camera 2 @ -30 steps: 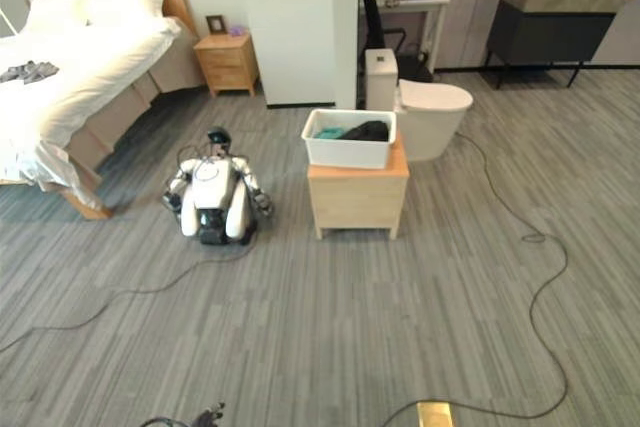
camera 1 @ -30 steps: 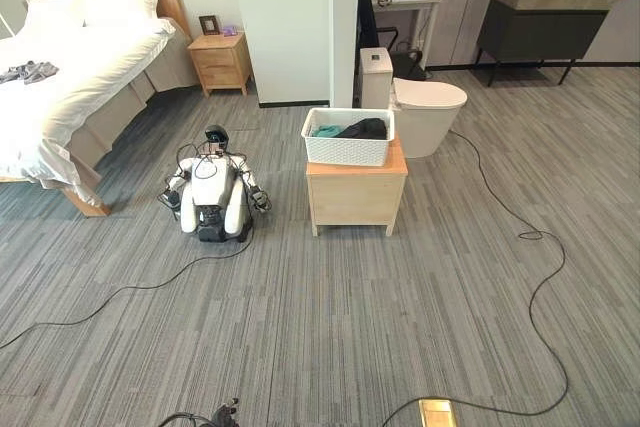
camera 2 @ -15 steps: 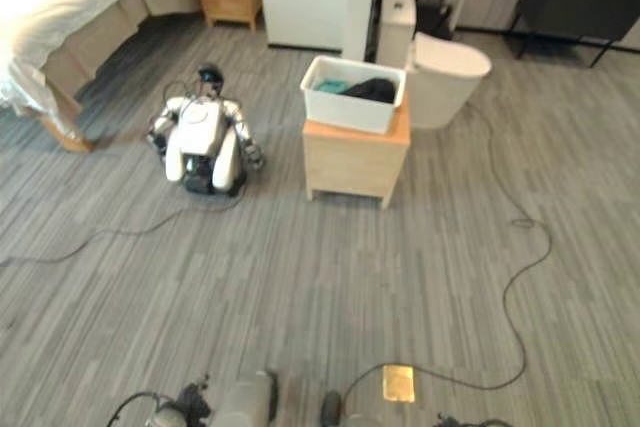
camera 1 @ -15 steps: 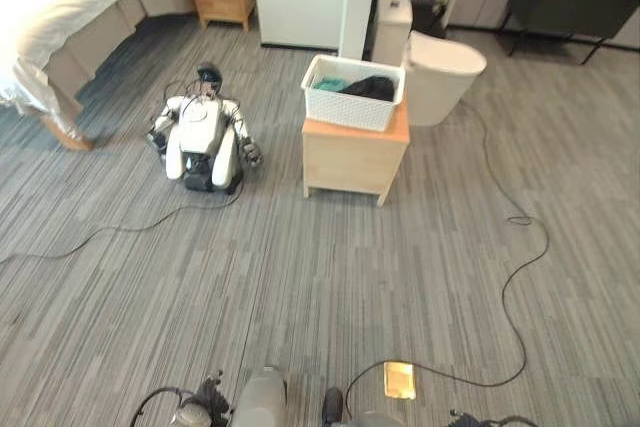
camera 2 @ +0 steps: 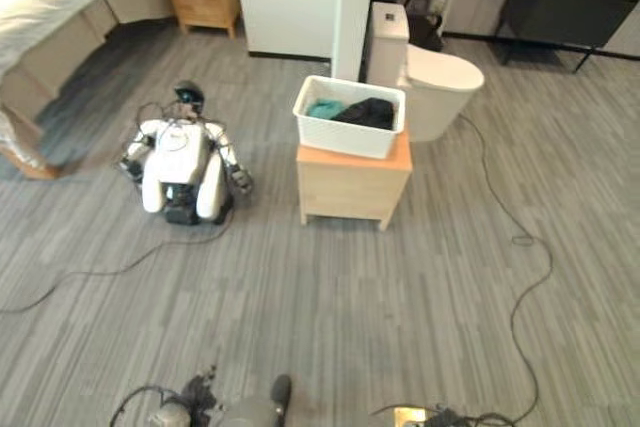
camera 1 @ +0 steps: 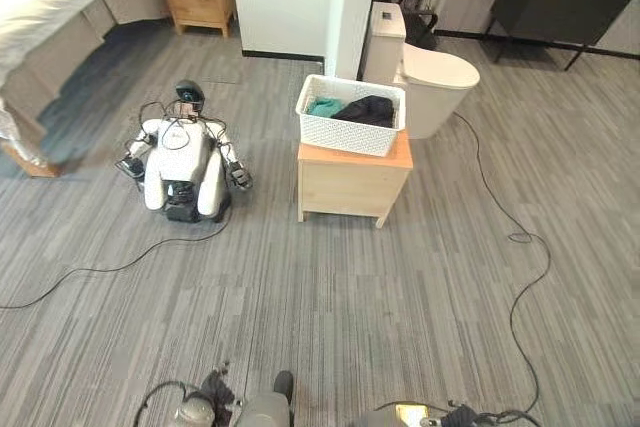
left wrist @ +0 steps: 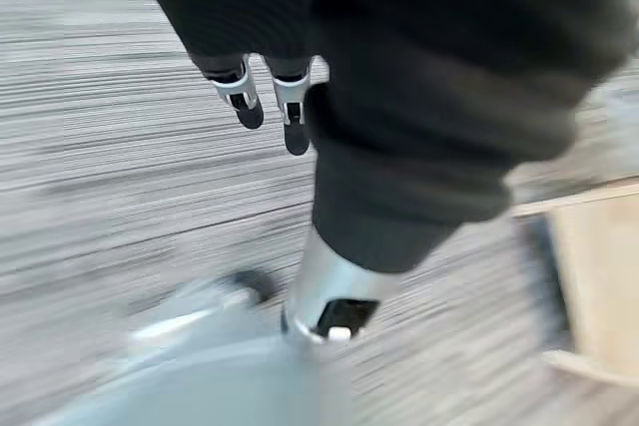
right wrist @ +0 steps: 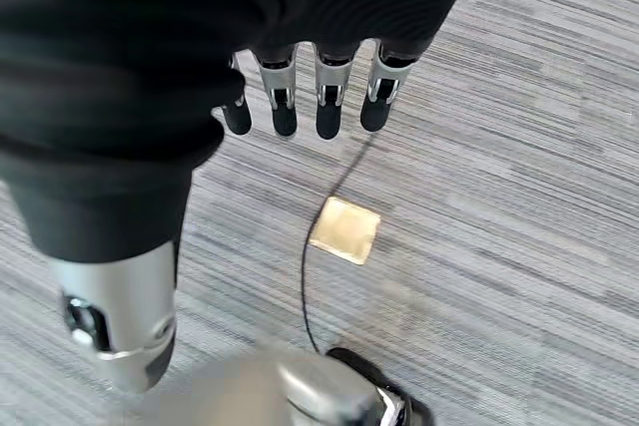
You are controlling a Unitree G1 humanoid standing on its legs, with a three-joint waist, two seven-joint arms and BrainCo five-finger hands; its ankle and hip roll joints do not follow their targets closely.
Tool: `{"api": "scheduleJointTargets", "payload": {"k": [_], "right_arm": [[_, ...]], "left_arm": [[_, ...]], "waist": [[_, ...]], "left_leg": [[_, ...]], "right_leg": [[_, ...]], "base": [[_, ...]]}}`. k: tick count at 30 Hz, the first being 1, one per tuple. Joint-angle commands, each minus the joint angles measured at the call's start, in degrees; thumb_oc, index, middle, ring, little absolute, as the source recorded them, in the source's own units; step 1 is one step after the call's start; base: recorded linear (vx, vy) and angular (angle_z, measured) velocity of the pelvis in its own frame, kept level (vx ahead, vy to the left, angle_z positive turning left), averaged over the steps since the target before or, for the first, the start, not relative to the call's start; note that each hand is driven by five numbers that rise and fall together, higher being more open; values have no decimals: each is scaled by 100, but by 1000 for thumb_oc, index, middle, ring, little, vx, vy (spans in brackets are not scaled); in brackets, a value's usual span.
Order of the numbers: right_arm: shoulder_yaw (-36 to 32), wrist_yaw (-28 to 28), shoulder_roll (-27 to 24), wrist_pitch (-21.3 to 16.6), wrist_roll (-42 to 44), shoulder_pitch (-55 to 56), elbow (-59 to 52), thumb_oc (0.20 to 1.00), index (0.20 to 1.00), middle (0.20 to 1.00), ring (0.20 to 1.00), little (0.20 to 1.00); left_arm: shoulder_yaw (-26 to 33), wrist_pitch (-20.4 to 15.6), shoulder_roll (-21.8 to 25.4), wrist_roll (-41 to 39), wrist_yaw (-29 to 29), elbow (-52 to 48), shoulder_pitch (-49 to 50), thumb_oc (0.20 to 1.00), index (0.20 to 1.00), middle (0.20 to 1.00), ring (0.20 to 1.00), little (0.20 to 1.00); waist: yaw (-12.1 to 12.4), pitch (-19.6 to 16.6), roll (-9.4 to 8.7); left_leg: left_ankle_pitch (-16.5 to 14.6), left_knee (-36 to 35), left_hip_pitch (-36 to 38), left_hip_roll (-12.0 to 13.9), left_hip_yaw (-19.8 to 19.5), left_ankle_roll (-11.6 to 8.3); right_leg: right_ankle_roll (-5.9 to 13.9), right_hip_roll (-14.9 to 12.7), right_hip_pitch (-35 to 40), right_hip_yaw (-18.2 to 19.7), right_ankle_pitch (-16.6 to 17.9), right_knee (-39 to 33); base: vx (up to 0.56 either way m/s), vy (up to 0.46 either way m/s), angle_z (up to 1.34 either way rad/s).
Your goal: Grab the laundry basket,head to the washer,open it,put in the laundry and shut it.
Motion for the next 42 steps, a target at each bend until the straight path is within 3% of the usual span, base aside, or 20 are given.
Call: {"api": "scheduleJointTargets", "payload": {"k": [1,4,8,11,14,15,16,17,18,19,20,23,24,26,28,31,36,39,40,42], "right_arm": [[-1,-97,-180,-33,-44,-129,-318,1000,1000,1000,1000,1000],[-13,-100,-241,-24,-39,-81,-297,1000,1000,1000,1000,1000],[-182,-67,-258,23,48,9,-194,1000,1000,1000,1000,1000],[-252,-48,-265,39,70,92,-120,1000,1000,1000,1000,1000],[-406,1,-259,55,102,366,-24,1000,1000,1000,1000,1000],[-440,10,-259,55,126,396,3,1000,1000,1000,1000,1000],[-582,-28,-270,5,290,472,123,1000,1000,1000,1000,1000],[-637,-73,-282,-21,407,459,116,1000,1000,1000,1000,1000],[-637,-73,-283,-21,407,459,116,1000,1000,1000,1000,1000],[-687,-236,-383,-121,654,386,-30,1000,1000,1000,1000,1000],[-728,-319,-434,-197,794,341,-196,1000,1000,1000,1000,1000],[-784,-412,-537,-235,900,288,-434,1000,1000,1000,1000,1000],[-774,-444,-667,-254,919,245,-706,1000,1000,1000,1000,1000],[-761,-469,-769,-307,877,279,-1107,1000,1000,1000,1000,1000],[-781,-536,-853,-345,881,308,-1526,1000,1000,1000,1000,1000],[-671,-550,-818,-342,776,312,-1814,1000,1000,1000,1000,1000],[-525,-472,-619,-326,679,264,-1767,1000,1000,1000,1000,1000],[-502,-397,-455,-301,634,221,-1482,1000,1000,1000,1000,1000],[-555,-344,-358,-278,699,125,-1207,1000,1000,1000,1000,1000],[-560,-333,-335,-267,722,71,-1151,1000,1000,1000,1000,1000]], "left_arm": [[106,-159,212,60,82,-255,9,1000,1000,1000,1000,1000],[167,-193,196,71,56,-229,53,1000,1000,1000,1000,1000],[275,-249,153,145,74,-112,5,1000,1000,1000,1000,1000],[313,-259,112,155,82,-53,8,1000,1000,1000,1000,1000],[320,-235,90,219,59,67,90,1000,1000,1000,1000,1000],[351,-231,63,232,63,141,127,1000,1000,1000,1000,1000],[440,-208,-18,162,105,344,184,1000,1000,1000,1000,1000],[472,-207,-10,101,115,343,169,1000,1000,1000,1000,1000],[472,-207,-10,101,115,343,169,1000,1000,1000,1000,1000],[510,-211,17,-51,165,233,203,1000,1000,1000,1000,1000],[524,-216,58,-102,231,134,188,1000,1000,1000,1000,1000],[494,-204,104,-98,277,29,124,1000,1000,1000,1000,1000],[418,-216,118,-129,320,-198,73,1000,1000,1000,1000,1000],[388,-260,129,-158,343,-404,109,1000,1000,1000,1000,1000],[372,-265,147,-234,358,-639,125,1000,1000,1000,1000,1000],[385,-268,171,-232,354,-813,181,1000,1000,1000,1000,1000],[473,-281,176,-242,359,-890,345,1000,1000,1000,1000,1000],[461,-289,212,-243,325,-925,399,1000,1000,1000,1000,1000],[470,-254,291,-226,288,-951,383,1000,1000,1000,1000,1000],[471,-235,325,-201,285,-961,376,1000,1000,1000,1000,1000]], "waist": [[-55,227,221],[-212,249,177],[-444,286,127],[-524,263,180],[-679,80,127],[-710,-5,140],[-765,-69,245],[-757,-29,166],[-761,-34,168],[-656,160,56],[-619,247,-17],[-563,323,-80],[-443,396,-95],[-400,362,-46],[-312,369,36],[-121,343,188],[120,190,222],[234,46,151],[296,14,150],[292,45,168]], "left_leg": [[-292,242,-82,43,-195,42],[-591,55,446,-14,-326,-98],[-1091,20,1069,-49,-618,-252],[-1305,-10,1414,94,-738,-336],[-1431,-133,1968,353,-898,-506],[-1368,-74,2049,518,-884,-574],[-704,738,1770,910,-873,-772],[-259,1669,1197,933,-851,-764],[-262,1676,1187,934,-855,-764],[324,3181,395,961,-825,-625],[515,3600,85,943,-844,-575],[529,3607,-236,1150,-587,-519],[206,3028,-583,1091,-305,-504],[178,1921,-628,989,-105,-602],[374,717,-757,916,154,-685],[815,-333,-855,621,52,-759],[879,-362,-968,438,-314,-758],[616,100,-1008,245,-505,-660],[417,229,-925,178,-466,-500],[321,296,-883,174,-432,-425]], "right_leg": [[-90,-6,252,-321,954,-1799],[-30,-20,92,-480,909,-3623],[273,-96,-230,357,1561,-5285],[333,-136,-338,388,1694,-5482],[320,-105,-317,394,1864,-5096],[281,-28,-319,364,1879,-4957],[80,331,-227,354,1734,-4653],[4,282,-141,314,1704,-4637],[4,282,-146,311,1703,-4636],[-304,375,178,218,1582,-4684],[-424,409,286,210,1518,-4711],[-525,476,496,218,1333,-4725],[-529,482,756,222,1131,-4722],[-477,490,884,191,900,-4672],[-473,545,1111,87,695,-4655],[-451,737,1498,131,514,-4741],[-384,697,1987,456,332,-4951],[-273,470,2118,565,164,-4810],[-194,420,1916,602,91,-4108],[-125,433,1688,645,168,-3559]], "base": [[613,77,-14],[472,-89,9],[510,-150,34],[447,-185,42],[408,-246,53],[610,-503,78],[471,-506,37],[332,-403,6],[156,-407,-16],[148,-411,-19],[217,-494,-20],[193,-203,-33],[282,-38,12],[337,21,9],[311,74,6],[337,81,7],[337,151,-19],[331,219,-49],[174,147,-33],[174,174,-33]]}}
